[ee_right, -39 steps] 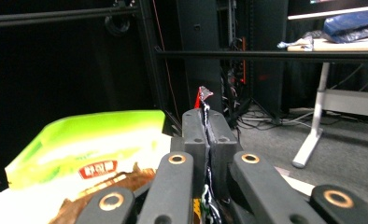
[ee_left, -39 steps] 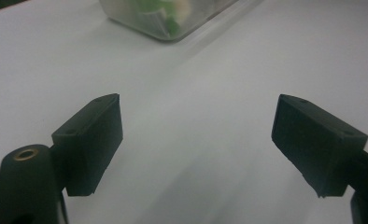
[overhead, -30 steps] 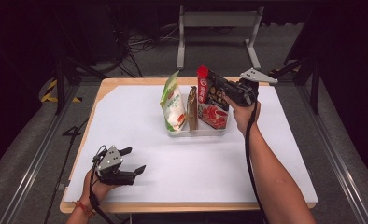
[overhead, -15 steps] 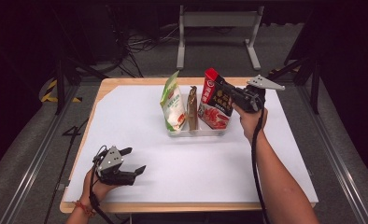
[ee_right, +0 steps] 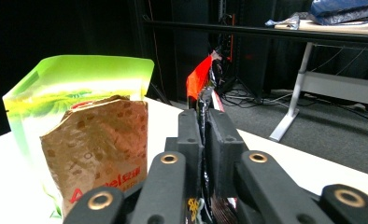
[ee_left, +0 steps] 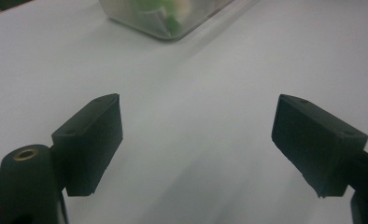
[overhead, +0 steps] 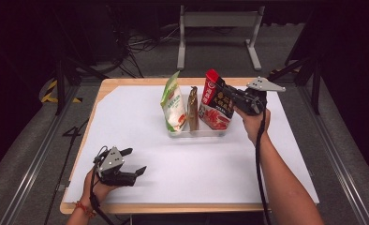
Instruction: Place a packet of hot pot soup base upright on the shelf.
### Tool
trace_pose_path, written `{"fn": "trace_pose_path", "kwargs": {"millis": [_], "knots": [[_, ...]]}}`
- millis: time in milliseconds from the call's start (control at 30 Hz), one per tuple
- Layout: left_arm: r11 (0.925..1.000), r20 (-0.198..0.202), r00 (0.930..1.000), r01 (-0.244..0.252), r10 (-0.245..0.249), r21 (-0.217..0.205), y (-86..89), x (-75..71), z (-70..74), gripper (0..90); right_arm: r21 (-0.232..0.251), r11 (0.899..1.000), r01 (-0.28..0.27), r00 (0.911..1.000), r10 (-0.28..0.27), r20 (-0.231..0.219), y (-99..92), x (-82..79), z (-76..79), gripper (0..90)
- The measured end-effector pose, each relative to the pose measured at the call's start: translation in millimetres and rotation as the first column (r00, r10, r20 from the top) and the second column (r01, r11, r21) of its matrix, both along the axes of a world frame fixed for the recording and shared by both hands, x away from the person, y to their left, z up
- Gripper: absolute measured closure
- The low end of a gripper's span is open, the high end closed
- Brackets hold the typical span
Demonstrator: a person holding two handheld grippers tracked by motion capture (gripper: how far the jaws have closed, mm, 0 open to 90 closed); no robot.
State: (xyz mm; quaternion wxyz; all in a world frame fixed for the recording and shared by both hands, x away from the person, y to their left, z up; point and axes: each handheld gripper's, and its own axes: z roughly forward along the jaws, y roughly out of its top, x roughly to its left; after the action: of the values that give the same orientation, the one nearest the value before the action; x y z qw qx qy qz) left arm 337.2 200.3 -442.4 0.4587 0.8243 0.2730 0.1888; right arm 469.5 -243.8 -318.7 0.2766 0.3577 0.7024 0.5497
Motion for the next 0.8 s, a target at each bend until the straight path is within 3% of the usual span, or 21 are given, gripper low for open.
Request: {"fn": "trace_pose_path", "kwargs": {"millis": [200, 400, 800], "knots": [[1.0, 0.0, 1.0, -0.002, 0.002, 0.009, 0.1, -0.3, -0.1, 17.1, 0.02, 1.0, -0.017, 0.9996, 0.017, -0.023, -6.1, -0.6, 0.3, 77.1], [0.9999, 0.002, 1.0, -0.002, 0.002, 0.011, -0.4, -0.1, -0.3, 17.1, -0.034, 0.999, -0.015, 0.9999, 0.015, -0.006, -5.7, -4.3, 1.8, 74.4], [0.9998, 0.004, 1.0, 0.001, -0.001, 0.019, -0.9, -0.3, -0.3, 17.1, -0.053, 0.999, -0.004, 1.0, 0.005, 0.008, -11.8, -10.7, -1.2, 68.4]]}}
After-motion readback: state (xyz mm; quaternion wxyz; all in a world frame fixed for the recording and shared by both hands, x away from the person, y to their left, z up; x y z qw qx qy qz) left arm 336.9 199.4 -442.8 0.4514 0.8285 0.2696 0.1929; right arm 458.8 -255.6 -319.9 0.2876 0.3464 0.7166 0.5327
